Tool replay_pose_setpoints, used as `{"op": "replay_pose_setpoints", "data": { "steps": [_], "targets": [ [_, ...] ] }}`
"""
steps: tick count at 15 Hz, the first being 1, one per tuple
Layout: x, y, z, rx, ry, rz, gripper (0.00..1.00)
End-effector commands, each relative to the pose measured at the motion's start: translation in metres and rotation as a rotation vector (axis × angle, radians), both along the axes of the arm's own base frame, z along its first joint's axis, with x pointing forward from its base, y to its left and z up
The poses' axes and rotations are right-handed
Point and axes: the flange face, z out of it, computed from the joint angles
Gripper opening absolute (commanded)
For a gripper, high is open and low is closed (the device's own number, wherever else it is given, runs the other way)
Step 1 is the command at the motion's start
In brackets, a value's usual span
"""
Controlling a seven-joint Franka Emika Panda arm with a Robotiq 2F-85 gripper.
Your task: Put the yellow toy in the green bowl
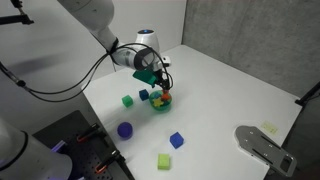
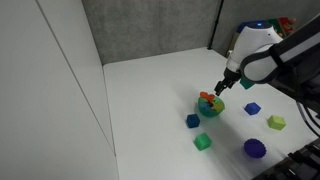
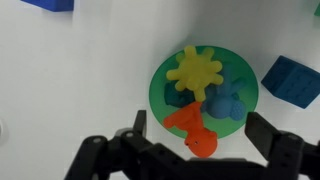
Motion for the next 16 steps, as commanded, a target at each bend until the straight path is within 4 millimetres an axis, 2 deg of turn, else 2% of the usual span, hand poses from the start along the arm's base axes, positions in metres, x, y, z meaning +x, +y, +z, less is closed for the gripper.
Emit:
{"op": "replay_pose_setpoints", "data": {
  "steps": [1,8,10,13,16],
  "targets": [
    [-0.008,-0.021,0.060,-0.034,0.040,0.000,1.00],
    [-0.039,-0.063,0.181,-0.005,0.168,0.002,1.00],
    [-0.050,-0.074,0.210,0.005,0.220,0.013,1.00],
    [-0.061,-0.087,0.242,0.005,0.267,0.011,1.00],
    [-0.066,-0.093,0.256,0.005,0.294,-0.001,1.00]
  ]
}}
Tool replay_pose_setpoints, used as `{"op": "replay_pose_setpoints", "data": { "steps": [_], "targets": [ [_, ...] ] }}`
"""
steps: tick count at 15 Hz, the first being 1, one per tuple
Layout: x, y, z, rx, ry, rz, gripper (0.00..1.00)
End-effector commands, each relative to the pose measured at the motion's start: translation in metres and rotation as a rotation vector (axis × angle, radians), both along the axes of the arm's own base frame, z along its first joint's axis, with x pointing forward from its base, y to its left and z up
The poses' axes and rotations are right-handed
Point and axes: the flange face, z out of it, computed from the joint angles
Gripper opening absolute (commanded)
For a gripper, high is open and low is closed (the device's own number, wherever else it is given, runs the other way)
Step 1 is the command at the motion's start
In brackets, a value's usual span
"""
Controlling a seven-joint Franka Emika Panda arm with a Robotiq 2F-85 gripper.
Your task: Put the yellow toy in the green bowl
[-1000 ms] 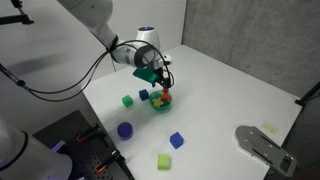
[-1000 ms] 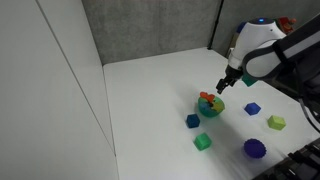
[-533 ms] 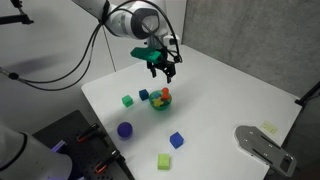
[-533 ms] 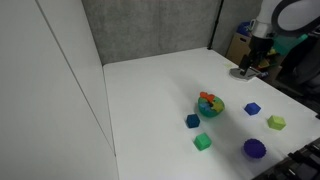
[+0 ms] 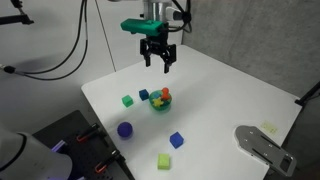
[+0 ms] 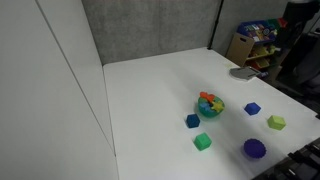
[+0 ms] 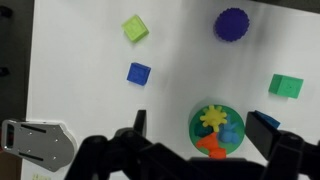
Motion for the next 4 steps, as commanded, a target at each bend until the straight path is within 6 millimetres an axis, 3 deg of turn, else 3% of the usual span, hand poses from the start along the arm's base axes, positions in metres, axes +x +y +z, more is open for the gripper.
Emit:
{"op": "replay_pose_setpoints", "data": {
  "steps": [1,4],
  "targets": [
    [-0.0031,-0.0048,0.0160,0.019,0.024,0.000,1.00],
    [-0.0030,-0.0031,0.0088,0.001,0.019,-0.009,1.00]
  ]
}}
